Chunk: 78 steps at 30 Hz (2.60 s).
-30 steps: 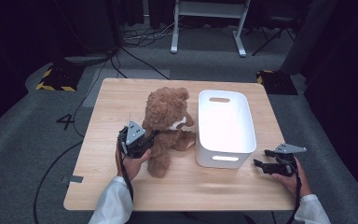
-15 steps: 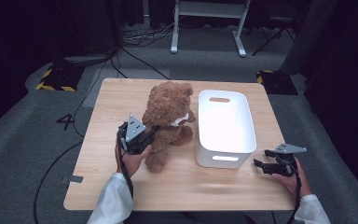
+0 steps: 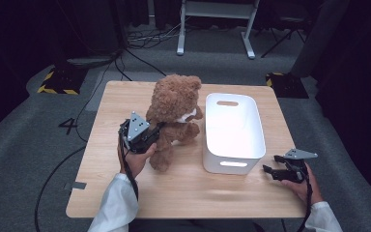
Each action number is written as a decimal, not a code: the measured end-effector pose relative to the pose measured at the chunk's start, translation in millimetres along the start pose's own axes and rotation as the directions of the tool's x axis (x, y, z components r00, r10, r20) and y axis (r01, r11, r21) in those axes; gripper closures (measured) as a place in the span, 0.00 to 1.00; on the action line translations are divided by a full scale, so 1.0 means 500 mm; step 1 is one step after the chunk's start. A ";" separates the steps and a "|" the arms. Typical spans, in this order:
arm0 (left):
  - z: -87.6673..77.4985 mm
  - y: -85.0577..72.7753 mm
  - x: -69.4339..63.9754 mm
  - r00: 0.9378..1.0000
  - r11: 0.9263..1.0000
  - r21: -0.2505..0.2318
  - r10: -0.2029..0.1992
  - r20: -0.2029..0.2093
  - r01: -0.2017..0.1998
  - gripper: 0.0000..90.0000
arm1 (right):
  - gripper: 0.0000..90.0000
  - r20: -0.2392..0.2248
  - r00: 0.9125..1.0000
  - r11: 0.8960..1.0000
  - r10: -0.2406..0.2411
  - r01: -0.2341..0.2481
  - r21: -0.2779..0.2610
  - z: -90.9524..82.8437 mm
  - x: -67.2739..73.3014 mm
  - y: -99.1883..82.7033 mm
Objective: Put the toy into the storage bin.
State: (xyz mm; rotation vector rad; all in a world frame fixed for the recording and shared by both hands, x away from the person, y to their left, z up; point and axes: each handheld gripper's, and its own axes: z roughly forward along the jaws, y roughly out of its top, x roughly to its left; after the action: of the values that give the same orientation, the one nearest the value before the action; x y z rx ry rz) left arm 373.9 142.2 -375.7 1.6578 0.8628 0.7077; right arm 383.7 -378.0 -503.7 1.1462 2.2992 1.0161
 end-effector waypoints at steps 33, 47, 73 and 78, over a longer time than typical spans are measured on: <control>0.004 0.140 -0.019 0.999 0.992 -0.127 0.033 0.033 -0.029 0.83 | 0.30 0.000 1.000 1.000 0.003 -0.003 -0.003 0.001 0.001 -0.001; -0.002 0.189 -0.026 0.998 0.985 -0.170 0.039 0.039 -0.032 0.83 | 0.30 0.002 1.000 1.000 0.004 -0.004 -0.004 0.001 0.001 -0.001; 0.078 0.241 -0.148 0.977 0.979 -0.194 0.092 0.190 -0.055 0.83 | 0.30 0.000 1.000 1.000 0.002 -0.002 -0.006 0.002 0.001 -0.001; 0.107 0.245 -0.191 0.964 0.980 -0.192 0.106 0.244 -0.059 0.83 | 0.30 0.001 1.000 1.000 0.003 -0.003 -0.006 0.002 0.001 -0.001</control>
State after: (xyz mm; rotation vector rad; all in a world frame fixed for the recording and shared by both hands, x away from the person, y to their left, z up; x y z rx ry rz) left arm 386.4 15.8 -271.8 1.5837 0.5326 0.5967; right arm 383.7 -377.2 -504.6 1.1474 2.2929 1.0231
